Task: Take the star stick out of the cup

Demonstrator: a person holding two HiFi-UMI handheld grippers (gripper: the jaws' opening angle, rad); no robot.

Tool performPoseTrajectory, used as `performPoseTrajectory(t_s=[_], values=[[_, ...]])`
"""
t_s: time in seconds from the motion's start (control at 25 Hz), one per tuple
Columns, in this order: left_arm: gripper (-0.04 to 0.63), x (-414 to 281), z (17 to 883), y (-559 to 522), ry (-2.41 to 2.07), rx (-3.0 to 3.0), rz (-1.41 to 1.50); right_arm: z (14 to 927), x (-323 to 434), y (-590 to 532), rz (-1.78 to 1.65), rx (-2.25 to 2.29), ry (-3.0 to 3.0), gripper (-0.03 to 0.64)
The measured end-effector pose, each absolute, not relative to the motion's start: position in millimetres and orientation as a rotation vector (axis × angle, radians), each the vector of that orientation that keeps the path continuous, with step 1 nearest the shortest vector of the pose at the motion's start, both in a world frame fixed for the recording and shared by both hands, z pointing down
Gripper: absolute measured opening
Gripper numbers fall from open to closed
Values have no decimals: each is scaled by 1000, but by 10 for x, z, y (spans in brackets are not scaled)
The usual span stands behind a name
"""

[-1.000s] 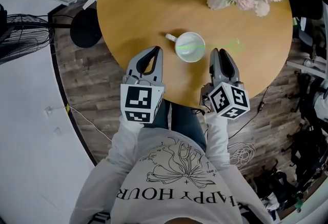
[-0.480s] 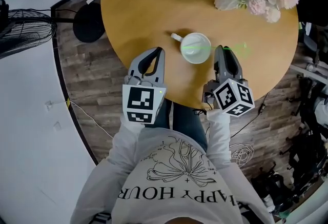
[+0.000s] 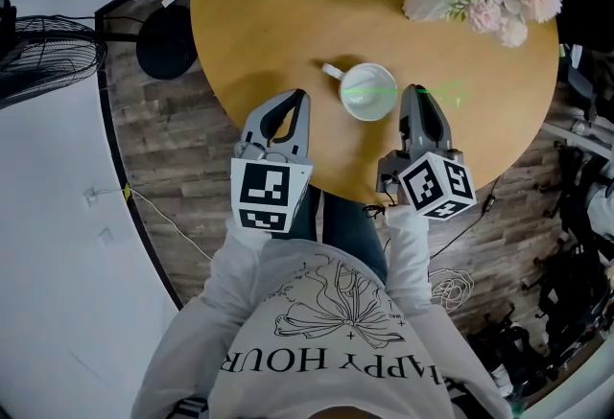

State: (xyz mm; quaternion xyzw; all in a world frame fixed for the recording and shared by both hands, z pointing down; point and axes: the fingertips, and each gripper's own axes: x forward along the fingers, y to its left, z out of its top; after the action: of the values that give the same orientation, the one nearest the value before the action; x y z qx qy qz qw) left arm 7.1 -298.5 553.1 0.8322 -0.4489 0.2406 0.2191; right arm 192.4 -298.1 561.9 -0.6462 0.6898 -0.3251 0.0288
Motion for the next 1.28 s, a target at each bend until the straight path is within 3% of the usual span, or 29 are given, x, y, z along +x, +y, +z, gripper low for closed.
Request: performPoseTrajectory(t_s=[0.32, 1.28], values=[[8, 54, 5376, -3025, -1269, 2318, 627, 5414, 1773, -3014, -965, -1918, 2174, 25], [8, 8, 4392, -3129, -1407, 2418, 416, 4260, 1622, -3032, -588, -1961, 2325, 25]])
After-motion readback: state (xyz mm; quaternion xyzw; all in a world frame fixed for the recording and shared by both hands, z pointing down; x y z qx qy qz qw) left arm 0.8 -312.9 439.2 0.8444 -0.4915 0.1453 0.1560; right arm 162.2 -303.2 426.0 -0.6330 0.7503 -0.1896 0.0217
